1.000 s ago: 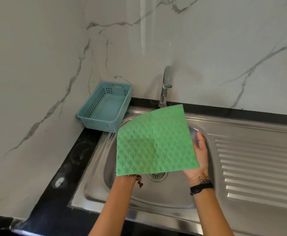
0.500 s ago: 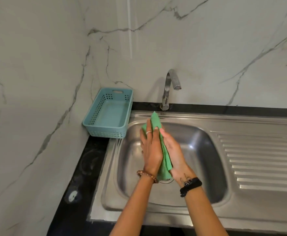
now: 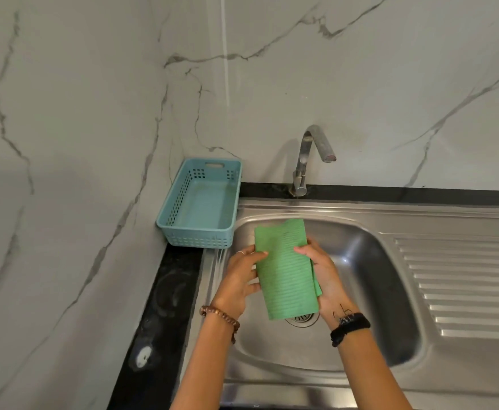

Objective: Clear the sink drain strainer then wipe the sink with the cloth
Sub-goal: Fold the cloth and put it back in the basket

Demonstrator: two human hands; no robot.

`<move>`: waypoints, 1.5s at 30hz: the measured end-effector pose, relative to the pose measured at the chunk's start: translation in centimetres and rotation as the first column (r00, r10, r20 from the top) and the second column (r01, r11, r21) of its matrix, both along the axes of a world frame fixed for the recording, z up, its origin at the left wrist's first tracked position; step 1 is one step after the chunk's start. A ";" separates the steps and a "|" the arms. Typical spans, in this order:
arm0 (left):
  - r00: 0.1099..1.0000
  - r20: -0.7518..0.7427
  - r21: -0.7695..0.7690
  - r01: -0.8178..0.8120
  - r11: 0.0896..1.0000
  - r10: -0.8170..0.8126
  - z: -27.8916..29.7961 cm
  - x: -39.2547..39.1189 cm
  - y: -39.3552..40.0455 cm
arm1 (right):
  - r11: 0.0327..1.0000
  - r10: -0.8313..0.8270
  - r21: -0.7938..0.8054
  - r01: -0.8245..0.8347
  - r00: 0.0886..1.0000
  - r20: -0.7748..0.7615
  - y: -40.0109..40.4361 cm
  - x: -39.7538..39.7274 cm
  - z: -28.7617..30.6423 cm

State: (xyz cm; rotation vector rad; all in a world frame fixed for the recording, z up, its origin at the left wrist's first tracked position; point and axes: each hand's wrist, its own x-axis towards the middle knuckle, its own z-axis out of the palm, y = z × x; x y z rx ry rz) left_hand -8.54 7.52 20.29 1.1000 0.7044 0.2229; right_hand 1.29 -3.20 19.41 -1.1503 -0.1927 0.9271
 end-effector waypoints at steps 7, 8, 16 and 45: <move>1.000 -0.016 0.048 -0.016 0.999 0.017 -2.0 0.1 1.2 | 0.974 -0.047 -0.167 0.150 0.863 0.503 0.3 -0.1 -1.0; 1.000 -0.008 0.055 -0.004 0.999 0.005 -1.8 0.1 1.3 | 0.970 -0.059 -0.171 0.176 0.845 0.532 0.5 -0.1 -1.1; 0.999 0.000 0.113 0.037 0.993 -0.037 -2.1 1.1 3.0 | 0.910 -0.163 -0.188 0.369 0.736 0.656 2.0 0.4 -1.8; 0.456 -0.881 0.466 0.790 0.399 0.124 -4.8 9.1 21.9 | 0.437 0.899 -0.866 0.242 -0.086 0.429 26.7 5.1 -1.9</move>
